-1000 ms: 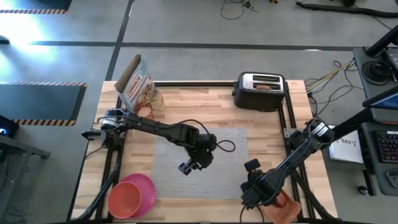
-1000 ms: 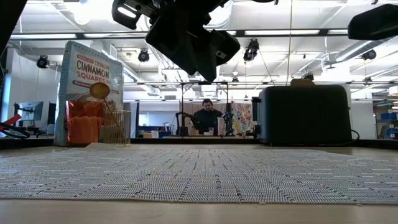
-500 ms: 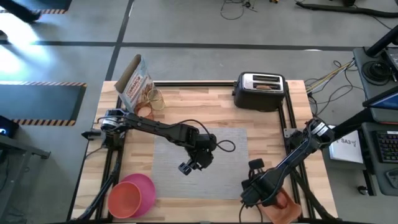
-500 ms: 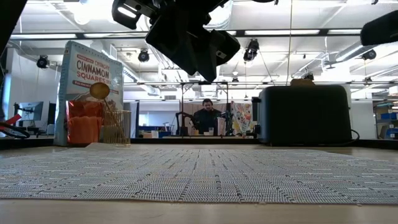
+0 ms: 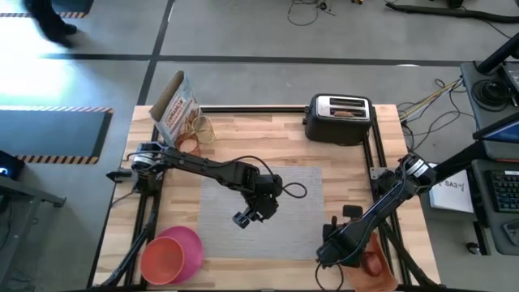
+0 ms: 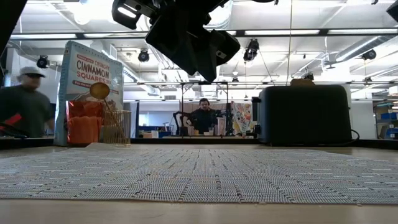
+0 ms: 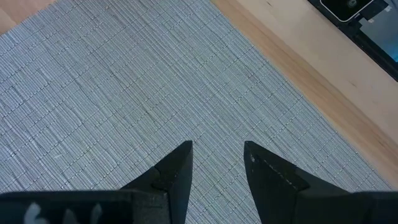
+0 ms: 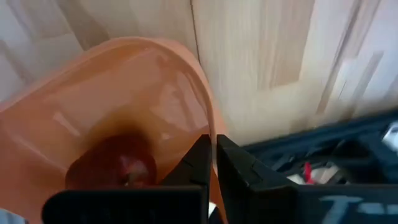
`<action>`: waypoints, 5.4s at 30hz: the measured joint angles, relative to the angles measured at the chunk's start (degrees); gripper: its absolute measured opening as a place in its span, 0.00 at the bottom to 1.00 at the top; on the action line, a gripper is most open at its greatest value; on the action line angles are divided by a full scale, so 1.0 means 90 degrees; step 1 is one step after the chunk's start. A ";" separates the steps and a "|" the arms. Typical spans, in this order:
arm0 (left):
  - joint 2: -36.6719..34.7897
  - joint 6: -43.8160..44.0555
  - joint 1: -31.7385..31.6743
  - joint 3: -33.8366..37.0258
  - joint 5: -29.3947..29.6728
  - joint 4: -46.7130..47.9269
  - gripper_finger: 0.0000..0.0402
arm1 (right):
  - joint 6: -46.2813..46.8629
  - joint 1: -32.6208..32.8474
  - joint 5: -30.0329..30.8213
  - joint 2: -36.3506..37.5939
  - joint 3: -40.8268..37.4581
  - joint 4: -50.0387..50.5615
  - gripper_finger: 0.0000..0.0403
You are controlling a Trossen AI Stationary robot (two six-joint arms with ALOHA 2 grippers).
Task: Arrange a breakfast setting
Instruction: Move the orange bin to the bottom right of the table, then put the orange bowl on the gray mat
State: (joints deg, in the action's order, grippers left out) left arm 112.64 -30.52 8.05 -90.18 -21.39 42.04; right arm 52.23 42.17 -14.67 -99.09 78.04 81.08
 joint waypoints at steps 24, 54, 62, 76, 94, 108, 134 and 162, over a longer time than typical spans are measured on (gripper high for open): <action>0.0000 0.0000 0.0000 0.0000 0.0000 0.0002 0.32 | 0.2265 -0.0007 -0.0560 0.0003 -0.0495 0.0769 0.02; 0.0000 -0.0027 0.0000 0.0001 0.0000 0.0005 0.32 | 0.1338 -0.0007 -0.0433 0.0003 -0.0504 0.0085 0.30; 0.0000 -0.0029 -0.0002 0.0001 0.0000 0.0000 0.32 | 0.1336 -0.0007 -0.0454 0.0166 -0.0008 0.0150 0.31; 0.0000 -0.0005 0.0000 0.0001 0.0000 0.0002 0.32 | 0.2248 -0.0004 -0.0398 0.0156 -0.0620 0.0282 0.32; 0.0000 -0.0046 -0.0001 0.0001 0.0000 0.0004 0.32 | 0.2122 -0.0004 -0.0465 0.0177 -0.0179 0.0917 0.44; 0.0000 0.0138 0.0000 0.0001 0.0002 0.0070 0.32 | 0.1974 -0.0002 -0.0410 -0.0018 -0.0521 0.0963 0.44; -0.0072 0.1425 -0.0280 0.0004 0.0084 0.2343 0.32 | 0.0146 -0.0199 0.1321 0.0134 0.0678 0.0977 0.44; -0.2047 0.5107 -0.0353 0.1037 0.1216 0.3343 0.32 | -0.2106 -0.1649 0.5002 0.0134 0.0894 0.0880 0.44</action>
State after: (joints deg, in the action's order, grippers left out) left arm 94.22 15.44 4.88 -80.85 -10.44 72.13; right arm 33.28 27.32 30.35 -97.89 86.08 89.00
